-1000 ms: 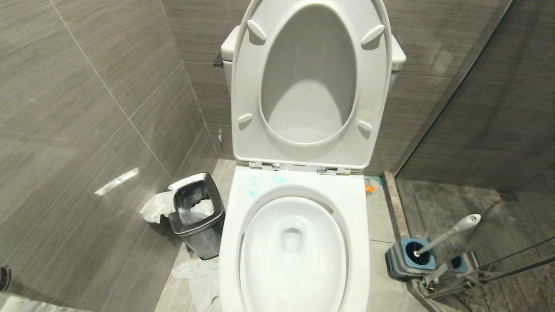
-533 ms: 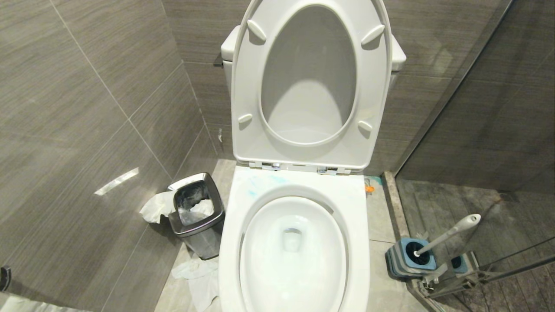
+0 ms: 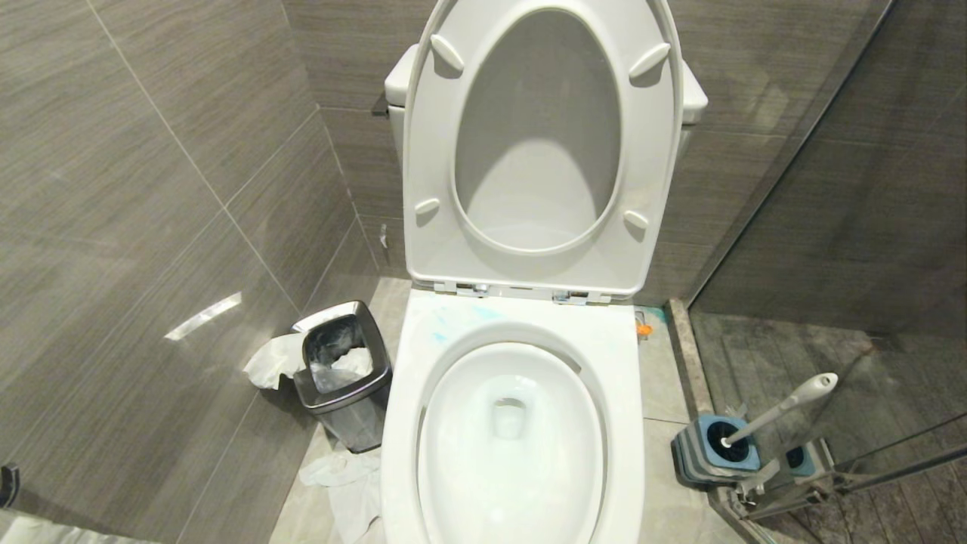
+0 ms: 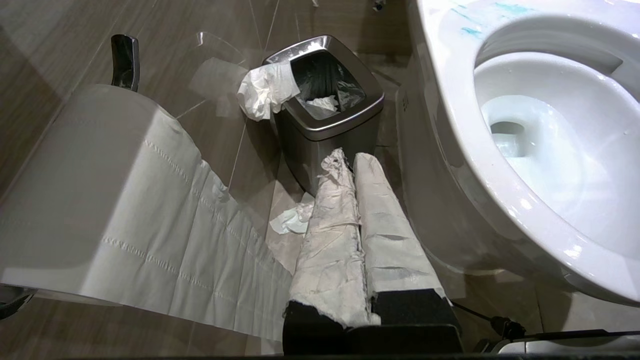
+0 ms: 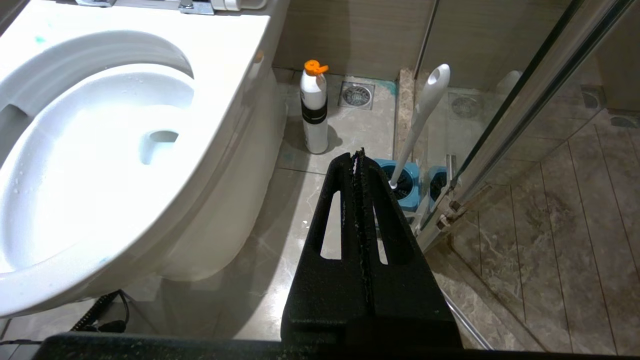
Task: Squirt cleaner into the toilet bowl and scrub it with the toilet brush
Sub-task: Pour in the cleaning agent
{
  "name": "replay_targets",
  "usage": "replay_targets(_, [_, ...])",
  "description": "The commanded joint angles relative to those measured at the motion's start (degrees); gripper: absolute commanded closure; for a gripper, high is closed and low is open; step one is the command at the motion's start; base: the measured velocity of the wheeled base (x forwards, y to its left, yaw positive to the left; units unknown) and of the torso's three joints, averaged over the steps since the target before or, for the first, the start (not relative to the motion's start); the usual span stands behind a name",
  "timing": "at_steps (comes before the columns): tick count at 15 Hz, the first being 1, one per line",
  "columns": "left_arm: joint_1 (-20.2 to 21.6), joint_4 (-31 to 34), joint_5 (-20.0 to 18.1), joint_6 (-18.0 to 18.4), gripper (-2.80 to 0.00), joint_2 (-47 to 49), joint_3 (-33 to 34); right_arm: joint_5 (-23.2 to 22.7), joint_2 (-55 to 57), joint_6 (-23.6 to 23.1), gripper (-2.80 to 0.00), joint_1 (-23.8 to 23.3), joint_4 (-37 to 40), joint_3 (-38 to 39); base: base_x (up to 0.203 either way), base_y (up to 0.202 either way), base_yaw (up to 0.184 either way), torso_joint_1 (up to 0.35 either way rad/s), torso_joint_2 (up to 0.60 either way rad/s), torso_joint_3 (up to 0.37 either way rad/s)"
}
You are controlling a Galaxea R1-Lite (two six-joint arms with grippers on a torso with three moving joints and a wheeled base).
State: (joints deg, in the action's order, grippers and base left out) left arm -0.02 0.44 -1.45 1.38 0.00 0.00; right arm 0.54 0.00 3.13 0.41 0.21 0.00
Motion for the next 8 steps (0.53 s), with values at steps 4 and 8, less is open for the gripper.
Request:
replay_targets(4, [0.0, 0.0, 0.0, 0.0, 0.0, 0.1, 0.1, 0.0, 0.0, 0.0, 0.0, 0.0, 0.0, 0.0, 0.0, 0.0, 0.0, 0.0, 0.0, 0.0])
replay_targets(8, [0.0, 0.0, 0.0, 0.0, 0.0, 0.1, 0.1, 0.0, 0.0, 0.0, 0.0, 0.0, 0.0, -0.1, 0.0, 0.0, 0.0, 0.0, 0.0, 0.0])
